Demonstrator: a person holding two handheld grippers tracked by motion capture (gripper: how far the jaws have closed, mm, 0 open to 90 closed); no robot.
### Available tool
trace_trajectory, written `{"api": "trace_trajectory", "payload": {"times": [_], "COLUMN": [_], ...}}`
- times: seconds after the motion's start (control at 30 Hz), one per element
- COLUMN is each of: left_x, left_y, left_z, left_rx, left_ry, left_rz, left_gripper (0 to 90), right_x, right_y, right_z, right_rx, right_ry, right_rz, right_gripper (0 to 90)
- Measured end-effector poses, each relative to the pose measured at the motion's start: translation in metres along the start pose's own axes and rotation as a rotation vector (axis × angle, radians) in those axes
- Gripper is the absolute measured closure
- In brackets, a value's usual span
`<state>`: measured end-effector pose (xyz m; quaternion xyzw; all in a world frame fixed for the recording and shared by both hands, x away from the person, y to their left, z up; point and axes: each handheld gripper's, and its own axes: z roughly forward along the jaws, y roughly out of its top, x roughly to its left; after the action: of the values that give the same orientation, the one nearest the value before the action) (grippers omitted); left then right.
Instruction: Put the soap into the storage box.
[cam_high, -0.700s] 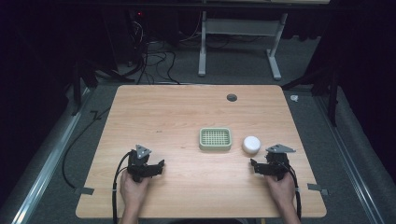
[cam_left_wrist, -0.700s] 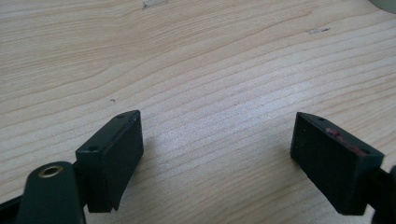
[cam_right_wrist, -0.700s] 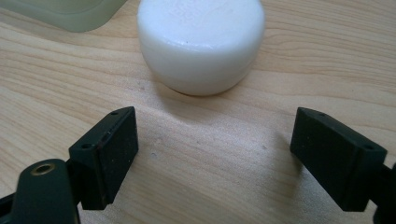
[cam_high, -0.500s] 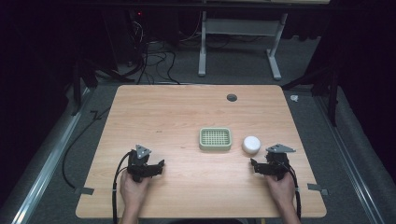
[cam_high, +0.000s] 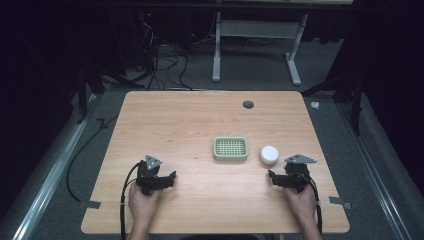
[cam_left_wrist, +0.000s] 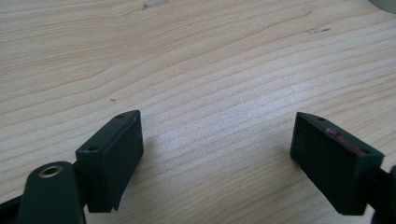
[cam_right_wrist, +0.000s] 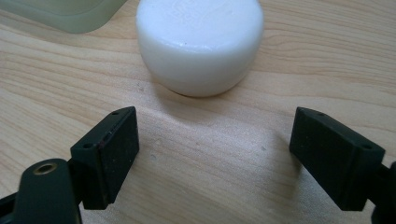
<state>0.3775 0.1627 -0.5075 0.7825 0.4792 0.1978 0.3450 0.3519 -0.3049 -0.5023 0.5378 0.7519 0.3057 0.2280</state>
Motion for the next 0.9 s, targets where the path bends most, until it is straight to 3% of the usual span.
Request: {"api": "trace_trajectory", "payload": {"times": [0.6, 0.9], "left_x": [0.0001, 0.0001], "left_y": [0.0, -0.0001], "left_z": [-0.0001, 0.0001], "left_rx": [0.0, -0.002], "left_ry": [-0.001, -0.001], "left_rz": [0.0, -0.002], "left_gripper": [17.7, 17.6], "right_x": [-0.0012, -0.0014], "right_y": [0.0013, 0.0075], "right_z": [-0.0002, -0.0079], "right_rx": [0.006, -0.025], "right_ry": [0.005, 0.018], "right_rz": [0.015, 0.015], "right_gripper": [16.1, 14.7]}}
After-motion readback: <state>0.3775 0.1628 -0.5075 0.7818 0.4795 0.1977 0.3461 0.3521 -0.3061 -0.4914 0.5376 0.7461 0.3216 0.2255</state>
